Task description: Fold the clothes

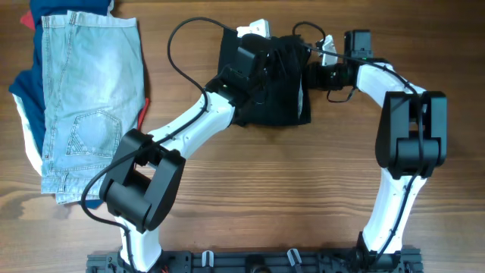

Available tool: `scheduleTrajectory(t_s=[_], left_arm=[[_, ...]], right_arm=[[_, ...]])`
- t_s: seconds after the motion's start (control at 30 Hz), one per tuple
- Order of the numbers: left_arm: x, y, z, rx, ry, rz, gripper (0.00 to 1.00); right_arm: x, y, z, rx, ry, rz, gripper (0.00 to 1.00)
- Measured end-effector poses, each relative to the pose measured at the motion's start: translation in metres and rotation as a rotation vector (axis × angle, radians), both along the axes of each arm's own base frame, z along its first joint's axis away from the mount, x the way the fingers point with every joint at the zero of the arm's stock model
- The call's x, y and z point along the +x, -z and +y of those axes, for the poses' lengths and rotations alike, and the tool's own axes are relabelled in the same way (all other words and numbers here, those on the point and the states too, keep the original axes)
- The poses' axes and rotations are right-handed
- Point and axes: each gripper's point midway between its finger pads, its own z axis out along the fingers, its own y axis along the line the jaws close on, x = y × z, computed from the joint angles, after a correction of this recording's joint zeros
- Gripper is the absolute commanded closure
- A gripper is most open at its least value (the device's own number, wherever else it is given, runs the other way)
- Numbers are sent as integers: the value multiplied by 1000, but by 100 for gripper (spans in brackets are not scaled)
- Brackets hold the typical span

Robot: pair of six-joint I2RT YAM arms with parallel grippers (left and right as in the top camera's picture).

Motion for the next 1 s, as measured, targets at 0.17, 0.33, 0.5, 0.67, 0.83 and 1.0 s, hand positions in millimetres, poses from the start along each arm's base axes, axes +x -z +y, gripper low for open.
scheduleTrajectory(t_s=[0.17,0.33,0.5,0.67,0.83,1.0], left_arm=[[8,5,16,13,-28,23,0],[16,25,65,100,-87,107,0],[8,59,144,221,-191,313,0],[-14,89,212,335,-312,504,0],[-37,104,258,445,-408,626,0],[-39,106,283,475,-468,645,0]], right_arm=[[8,-11,-38,0,77,-5,28],[11,-44,-68,-12,128,-50,12],[-2,-51,-48,-53,42,-47,7],[-11,-41,-11,-129,-48,-42,8],[-15,-22,4,-230,-76,-23,12],[-12,-2,3,-357,-61,-16,31]])
